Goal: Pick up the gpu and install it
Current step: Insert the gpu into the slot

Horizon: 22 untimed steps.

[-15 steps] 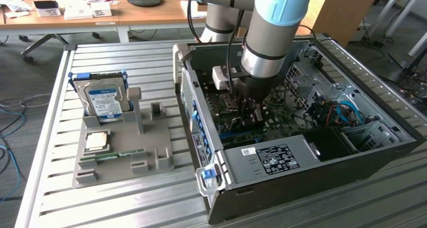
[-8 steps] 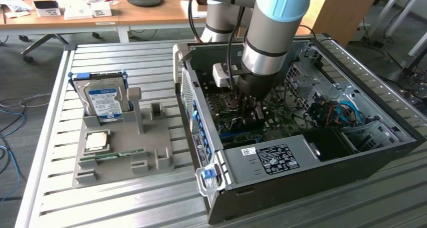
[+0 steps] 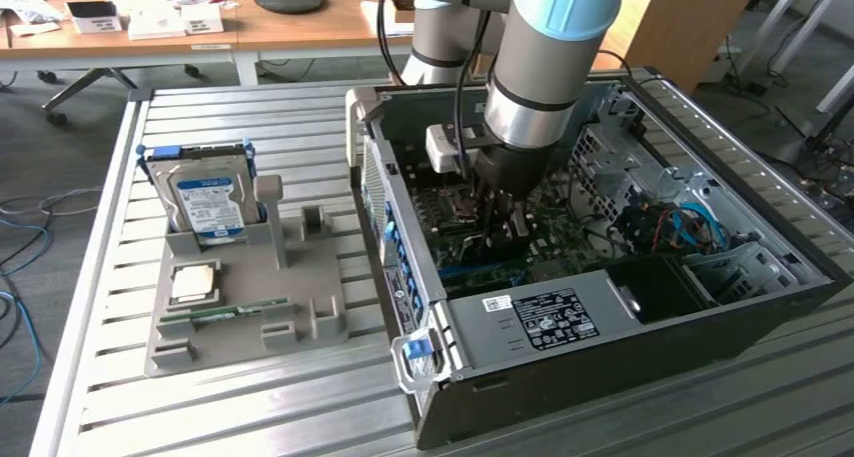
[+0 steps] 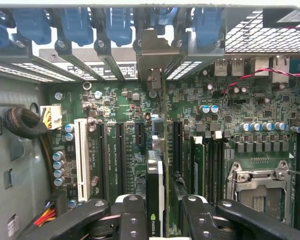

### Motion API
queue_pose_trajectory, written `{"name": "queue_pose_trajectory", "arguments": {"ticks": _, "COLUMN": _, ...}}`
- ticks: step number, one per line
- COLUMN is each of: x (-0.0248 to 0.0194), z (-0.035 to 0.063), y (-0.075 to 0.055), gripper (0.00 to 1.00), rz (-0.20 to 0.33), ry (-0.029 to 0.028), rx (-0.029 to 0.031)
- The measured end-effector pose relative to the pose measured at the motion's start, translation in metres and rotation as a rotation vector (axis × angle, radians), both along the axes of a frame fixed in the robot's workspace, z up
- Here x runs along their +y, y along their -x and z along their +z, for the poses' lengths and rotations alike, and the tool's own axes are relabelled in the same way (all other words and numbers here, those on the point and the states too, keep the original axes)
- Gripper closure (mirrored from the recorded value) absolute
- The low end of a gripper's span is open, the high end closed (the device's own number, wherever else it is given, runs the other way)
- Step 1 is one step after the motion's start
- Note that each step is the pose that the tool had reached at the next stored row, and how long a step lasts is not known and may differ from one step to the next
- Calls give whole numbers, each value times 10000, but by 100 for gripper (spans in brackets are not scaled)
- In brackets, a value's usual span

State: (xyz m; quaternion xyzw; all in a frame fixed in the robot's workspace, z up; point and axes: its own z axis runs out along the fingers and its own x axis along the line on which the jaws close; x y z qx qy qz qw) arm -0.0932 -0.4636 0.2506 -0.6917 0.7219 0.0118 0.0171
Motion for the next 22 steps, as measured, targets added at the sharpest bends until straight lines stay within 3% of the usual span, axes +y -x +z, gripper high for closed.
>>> {"name": "queue_pose_trajectory", "arguments": {"ticks": 14, "x": 1, "z": -1, "y": 0, "gripper": 66, "rz": 0, "ry": -2, "rx": -1}}
{"name": "queue_pose_trajectory", "arguments": {"ticks": 16, "x": -1, "z": 1, "y": 1, "gripper": 68, "rz": 1, "ry": 8, "rx": 2}}
{"name": "queue_pose_trajectory", "arguments": {"ticks": 17, "x": 0, "z": 0, "y": 1, "gripper": 73, "rz": 1, "ry": 4, "rx": 1}}
{"name": "queue_pose_trajectory", "arguments": {"ticks": 22, "x": 1, "z": -1, "y": 0, "gripper": 73, "rz": 0, "ry": -2, "rx": -1}}
